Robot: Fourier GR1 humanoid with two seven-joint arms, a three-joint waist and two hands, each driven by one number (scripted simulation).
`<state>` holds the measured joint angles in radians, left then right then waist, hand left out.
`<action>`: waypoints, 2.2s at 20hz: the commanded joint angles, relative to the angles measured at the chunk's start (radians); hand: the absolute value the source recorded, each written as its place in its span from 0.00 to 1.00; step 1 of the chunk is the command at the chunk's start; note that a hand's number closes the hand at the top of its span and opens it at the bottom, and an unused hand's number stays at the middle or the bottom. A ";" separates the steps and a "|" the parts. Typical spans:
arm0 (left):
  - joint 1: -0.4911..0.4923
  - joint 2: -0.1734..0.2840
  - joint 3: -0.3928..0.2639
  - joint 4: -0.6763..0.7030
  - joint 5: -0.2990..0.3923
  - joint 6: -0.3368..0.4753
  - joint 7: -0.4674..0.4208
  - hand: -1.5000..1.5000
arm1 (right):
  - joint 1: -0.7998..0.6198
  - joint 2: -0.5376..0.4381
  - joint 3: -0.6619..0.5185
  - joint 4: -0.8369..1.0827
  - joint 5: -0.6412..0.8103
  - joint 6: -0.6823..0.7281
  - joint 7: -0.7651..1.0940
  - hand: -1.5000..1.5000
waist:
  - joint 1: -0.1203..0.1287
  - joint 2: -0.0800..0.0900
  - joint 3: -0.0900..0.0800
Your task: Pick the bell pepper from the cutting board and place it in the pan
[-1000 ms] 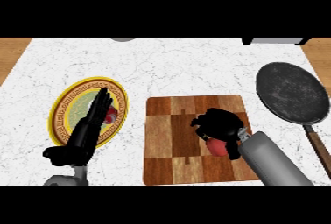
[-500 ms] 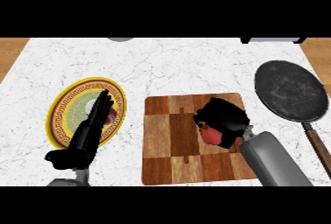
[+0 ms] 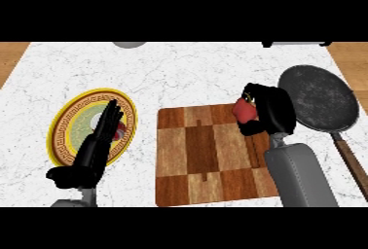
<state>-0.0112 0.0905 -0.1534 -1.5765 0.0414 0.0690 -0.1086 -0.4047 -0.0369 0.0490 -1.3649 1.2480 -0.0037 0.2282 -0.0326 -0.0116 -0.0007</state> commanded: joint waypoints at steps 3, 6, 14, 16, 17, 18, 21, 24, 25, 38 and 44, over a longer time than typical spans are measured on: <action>0.004 0.021 0.009 -0.012 0.035 -0.052 0.003 0.50 | -0.014 0.036 0.059 -0.143 -0.018 -0.142 0.407 1.00 | 0.035 0.006 0.000; -0.022 -0.012 -0.020 0.019 -0.019 -0.009 -0.003 0.50 | -0.069 0.036 0.036 -0.132 -0.028 -0.176 0.509 1.00 | 0.036 0.010 0.001; -0.052 -0.057 -0.032 0.049 -0.049 0.022 0.011 0.50 | -0.031 0.013 -0.131 -0.043 -0.103 -0.391 0.415 1.00 | 0.034 0.013 0.001; -0.051 -0.019 -0.001 -0.016 -0.023 -0.012 0.038 0.50 | -0.055 -0.059 -0.182 0.016 -0.144 -0.404 0.345 1.00 | 0.037 0.013 0.001; -0.055 -0.011 0.023 0.033 -0.004 -0.025 0.003 0.50 | 0.009 -0.106 -0.217 0.053 -0.181 -0.452 0.260 1.00 | 0.036 0.015 0.001; -0.060 -0.026 0.013 0.087 -0.018 -0.027 -0.034 0.50 | -0.049 -0.143 -0.247 0.058 -0.190 -0.425 0.272 1.00 | 0.034 0.015 0.001; -0.041 -0.012 0.004 0.025 -0.015 -0.036 0.000 0.50 | -0.057 -0.192 -0.263 0.205 -0.086 -0.556 0.231 1.00 | 0.044 0.018 0.001; -0.011 -0.053 -0.031 0.008 -0.035 -0.008 -0.007 0.50 | -0.081 -0.241 -0.320 0.316 -0.117 -0.669 0.155 1.00 | 0.046 0.017 0.002; -0.002 -0.042 -0.034 -0.024 -0.048 -0.004 0.002 0.50 | -0.111 -0.295 -0.356 0.346 -0.178 -0.655 0.108 1.00 | 0.047 0.016 0.002; -0.022 -0.039 -0.026 -0.022 -0.027 -0.039 0.016 0.50 | -0.313 -0.478 -0.563 0.927 -0.491 -0.669 -0.231 1.00 | 0.086 0.031 0.005; -0.033 -0.041 -0.029 -0.031 -0.026 -0.043 0.018 0.50 | -0.369 -0.483 -0.543 1.078 -0.498 -0.369 -0.219 0.00 | 0.099 0.035 0.007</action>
<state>-0.0376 0.0523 -0.1820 -1.5919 0.0119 0.0266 -0.0977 -0.7353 -0.5235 -0.4717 -0.3694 0.7977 -0.5196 0.0385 0.0606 0.0223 0.0039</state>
